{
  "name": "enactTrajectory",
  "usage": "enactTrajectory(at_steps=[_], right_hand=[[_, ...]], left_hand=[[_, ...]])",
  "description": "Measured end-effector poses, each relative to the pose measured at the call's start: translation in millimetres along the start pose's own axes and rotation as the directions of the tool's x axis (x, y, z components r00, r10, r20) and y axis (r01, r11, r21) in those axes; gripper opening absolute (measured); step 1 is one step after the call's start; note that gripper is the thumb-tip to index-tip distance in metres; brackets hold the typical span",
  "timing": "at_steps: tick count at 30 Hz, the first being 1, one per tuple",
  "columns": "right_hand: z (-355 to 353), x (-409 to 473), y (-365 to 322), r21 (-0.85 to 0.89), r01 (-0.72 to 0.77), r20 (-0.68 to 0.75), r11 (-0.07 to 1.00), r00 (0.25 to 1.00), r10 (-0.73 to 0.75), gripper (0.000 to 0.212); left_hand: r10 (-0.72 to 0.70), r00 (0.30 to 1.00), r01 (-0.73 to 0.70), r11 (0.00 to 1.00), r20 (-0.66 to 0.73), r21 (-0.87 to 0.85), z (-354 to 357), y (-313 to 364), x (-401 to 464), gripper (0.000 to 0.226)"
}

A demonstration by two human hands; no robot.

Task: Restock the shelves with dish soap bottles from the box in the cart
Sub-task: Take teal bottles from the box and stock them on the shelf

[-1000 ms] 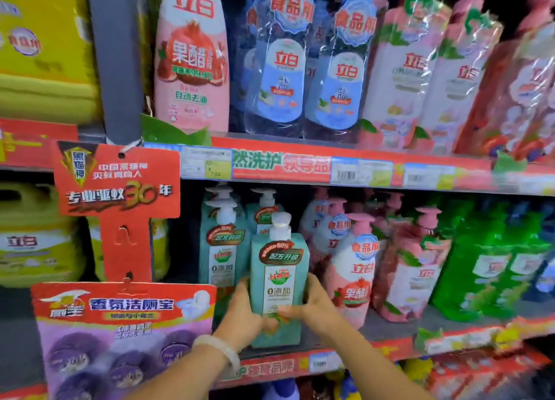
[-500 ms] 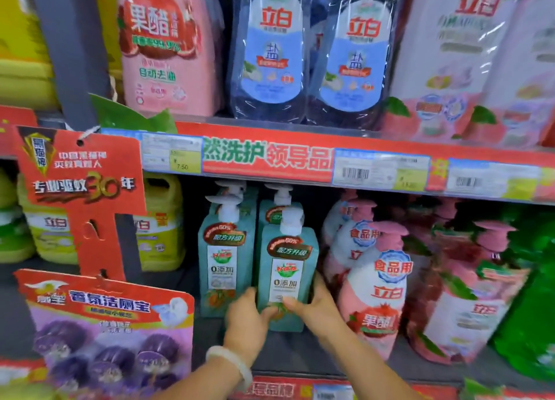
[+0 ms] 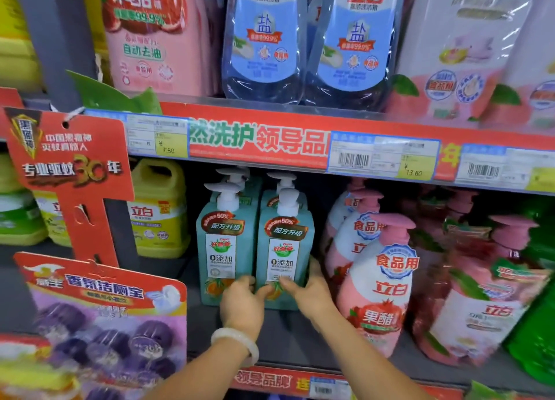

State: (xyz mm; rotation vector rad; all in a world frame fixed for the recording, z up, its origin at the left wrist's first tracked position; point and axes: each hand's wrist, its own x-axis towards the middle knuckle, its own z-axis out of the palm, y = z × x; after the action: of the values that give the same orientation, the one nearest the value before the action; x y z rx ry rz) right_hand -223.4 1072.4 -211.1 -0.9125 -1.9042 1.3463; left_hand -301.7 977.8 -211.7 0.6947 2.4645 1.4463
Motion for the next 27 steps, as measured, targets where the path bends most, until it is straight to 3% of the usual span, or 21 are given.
enactTrajectory(at_steps=[12,21,27], right_hand=[[1.4,-1.4,1.5,-0.074,0.003,-0.018,0.997,1.0,-0.004,0.066],[8.8,-23.2,24.6,-0.179,-0.051,-0.026,0.983,0.999,0.047,0.077],[16.6,-57.8,26.7,-0.322,-0.033,-0.056,0.946,0.998,0.016,0.063]], left_hand=[[-0.011,1.0,0.011,1.0,-0.023,0.002,1.8,-5.6,3.5,0.033],[-0.015,1.0,0.015,1.0,-0.022,-0.002,2.5,-18.7,-13.4,0.036],[0.149,0.986,-0.153,0.987,0.075,0.049,2.6,-33.7,-37.3,0.053]])
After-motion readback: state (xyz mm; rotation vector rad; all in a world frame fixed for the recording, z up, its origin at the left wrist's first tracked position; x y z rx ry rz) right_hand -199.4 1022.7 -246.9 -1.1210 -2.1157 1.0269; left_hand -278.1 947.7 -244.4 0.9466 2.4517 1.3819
